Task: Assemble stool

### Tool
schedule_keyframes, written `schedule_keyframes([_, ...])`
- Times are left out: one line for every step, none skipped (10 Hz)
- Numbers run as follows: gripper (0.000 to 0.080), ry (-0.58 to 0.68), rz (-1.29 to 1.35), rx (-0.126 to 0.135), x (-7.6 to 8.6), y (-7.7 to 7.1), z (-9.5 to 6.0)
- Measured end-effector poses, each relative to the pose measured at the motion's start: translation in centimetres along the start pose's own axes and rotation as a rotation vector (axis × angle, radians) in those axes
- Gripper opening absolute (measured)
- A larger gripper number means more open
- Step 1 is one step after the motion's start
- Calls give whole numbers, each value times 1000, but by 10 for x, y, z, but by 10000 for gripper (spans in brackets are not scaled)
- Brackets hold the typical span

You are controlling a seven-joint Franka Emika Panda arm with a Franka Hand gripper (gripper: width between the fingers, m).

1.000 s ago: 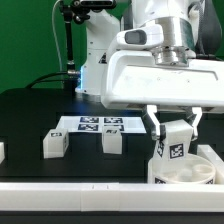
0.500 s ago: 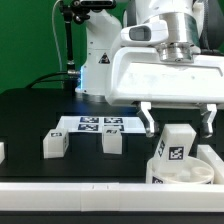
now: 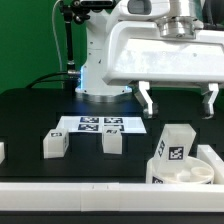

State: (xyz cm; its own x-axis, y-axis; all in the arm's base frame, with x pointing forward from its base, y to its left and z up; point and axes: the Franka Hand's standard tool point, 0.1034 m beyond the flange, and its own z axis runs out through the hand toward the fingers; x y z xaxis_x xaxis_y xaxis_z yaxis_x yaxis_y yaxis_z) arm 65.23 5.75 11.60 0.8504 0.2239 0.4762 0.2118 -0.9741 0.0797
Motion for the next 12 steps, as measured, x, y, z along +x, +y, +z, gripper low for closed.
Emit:
schedule_keyframes([649, 0, -1, 1, 0, -1, 0])
schedule_keyframes([649, 0, -1, 1, 0, -1, 0])
schedule_keyframes([649, -3, 0, 1, 0, -1, 0])
schedule_keyframes([649, -30, -21, 9, -3, -1, 2])
schedule_keyframes([649, -73, -47, 21, -7, 3, 4])
schedule_keyframes([649, -136, -52, 43, -9, 0, 6])
schedule_keyframes([649, -198, -48, 68, -9, -9, 5])
schedule_keyframes([649, -271, -46, 94, -8, -15, 4])
schedule_keyframes([649, -307, -42, 106, -6, -16, 4])
schedule_keyframes([649, -359, -35, 119, -8, -19, 3])
schedule_keyframes([649, -357, -35, 119, -6, -19, 3])
schedule_keyframes([649, -355, -39, 119, -6, -18, 3])
